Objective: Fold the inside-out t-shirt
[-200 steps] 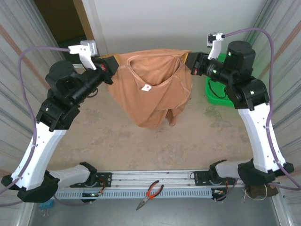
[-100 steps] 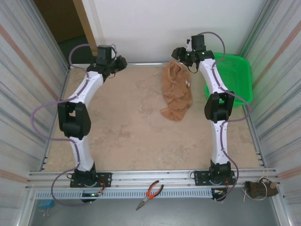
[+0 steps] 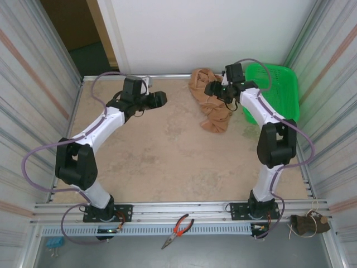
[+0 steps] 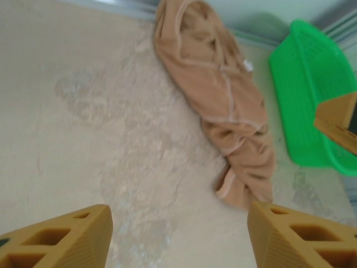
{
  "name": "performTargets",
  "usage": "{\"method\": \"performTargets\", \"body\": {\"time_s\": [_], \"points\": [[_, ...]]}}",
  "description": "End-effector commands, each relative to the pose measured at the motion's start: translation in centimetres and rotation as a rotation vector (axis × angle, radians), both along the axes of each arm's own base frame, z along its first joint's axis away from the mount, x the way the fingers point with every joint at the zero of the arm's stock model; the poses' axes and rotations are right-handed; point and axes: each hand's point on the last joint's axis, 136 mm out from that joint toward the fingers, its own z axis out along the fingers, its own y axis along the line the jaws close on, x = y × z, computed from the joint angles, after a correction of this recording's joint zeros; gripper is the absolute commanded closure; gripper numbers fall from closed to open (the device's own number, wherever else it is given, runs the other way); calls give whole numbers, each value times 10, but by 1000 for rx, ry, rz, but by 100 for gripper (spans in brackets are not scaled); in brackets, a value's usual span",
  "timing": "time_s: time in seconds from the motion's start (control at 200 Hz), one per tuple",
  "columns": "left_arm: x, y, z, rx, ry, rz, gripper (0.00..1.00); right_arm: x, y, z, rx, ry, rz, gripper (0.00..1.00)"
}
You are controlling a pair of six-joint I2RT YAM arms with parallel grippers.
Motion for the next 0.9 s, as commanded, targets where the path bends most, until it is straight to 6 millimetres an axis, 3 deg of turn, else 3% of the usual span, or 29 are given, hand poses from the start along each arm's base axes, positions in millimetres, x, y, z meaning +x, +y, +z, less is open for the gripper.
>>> {"method": "performTargets", "body": {"time_s": [0.0,0.12,0.286,0.326,0.391,0.406,0.471,0.571,0.711,0.892], "points": [[-8,10,10,-12,-28,32,32,17,-11,-38,-111,35,-70,30],[-17,13,16,-6,-40,35,29,19,-24,-66,-232,109,-95,29],[-22,12,18,-27,-38,32,29,27,-26,-99,-244,138,-81,32],[-23,11,17,-27,-33,29,29,32,-24,-104,-228,146,-66,45],[-25,12,15,-22,-23,25,29,37,-17,-102,-182,156,-28,90],[-26,12,14,-20,-19,23,29,39,-15,-98,-173,150,-19,100],[-30,13,14,-14,-15,16,29,38,-4,-77,-141,116,18,100],[-41,13,14,-24,-16,1,29,24,20,-24,-93,27,71,100],[-66,12,8,1,-13,-47,28,-17,53,37,-43,-65,131,100],[-104,11,-3,-1,6,-91,28,-67,95,83,22,-155,150,100]]}}
